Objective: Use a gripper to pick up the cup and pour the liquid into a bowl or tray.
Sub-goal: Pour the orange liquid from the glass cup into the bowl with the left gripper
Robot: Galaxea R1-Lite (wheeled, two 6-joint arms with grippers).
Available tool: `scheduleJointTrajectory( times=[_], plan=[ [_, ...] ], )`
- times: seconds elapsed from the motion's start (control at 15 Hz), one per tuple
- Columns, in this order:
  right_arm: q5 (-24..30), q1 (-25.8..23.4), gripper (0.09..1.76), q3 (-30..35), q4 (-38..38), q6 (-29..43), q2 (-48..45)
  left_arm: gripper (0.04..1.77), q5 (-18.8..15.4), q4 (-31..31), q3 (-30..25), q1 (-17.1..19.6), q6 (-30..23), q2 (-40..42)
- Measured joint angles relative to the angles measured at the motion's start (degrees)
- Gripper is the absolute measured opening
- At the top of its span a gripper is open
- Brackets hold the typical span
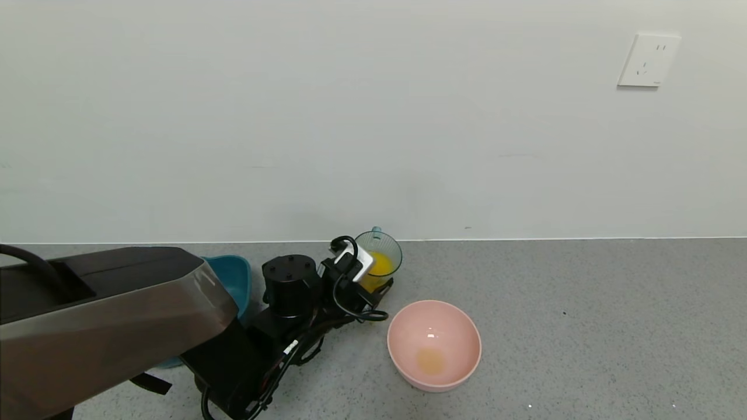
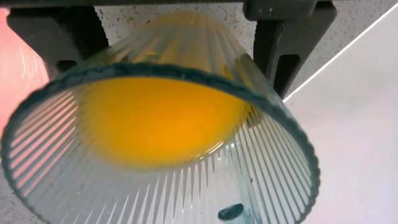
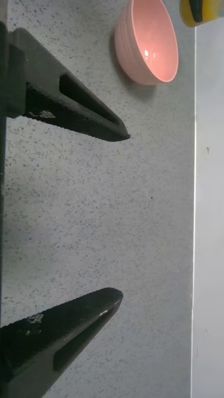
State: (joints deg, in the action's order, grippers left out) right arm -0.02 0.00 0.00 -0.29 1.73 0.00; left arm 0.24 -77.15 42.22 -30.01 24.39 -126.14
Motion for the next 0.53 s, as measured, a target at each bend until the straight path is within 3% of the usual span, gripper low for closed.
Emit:
scheduleJointTrajectory(
  times=[0.53],
  plan=[
    [0.0,0.0,1.71,0.0,0.0,0.0,0.0,1.29,0.1,0.0,-0.3,-0.7,2.6,0.0]
  ],
)
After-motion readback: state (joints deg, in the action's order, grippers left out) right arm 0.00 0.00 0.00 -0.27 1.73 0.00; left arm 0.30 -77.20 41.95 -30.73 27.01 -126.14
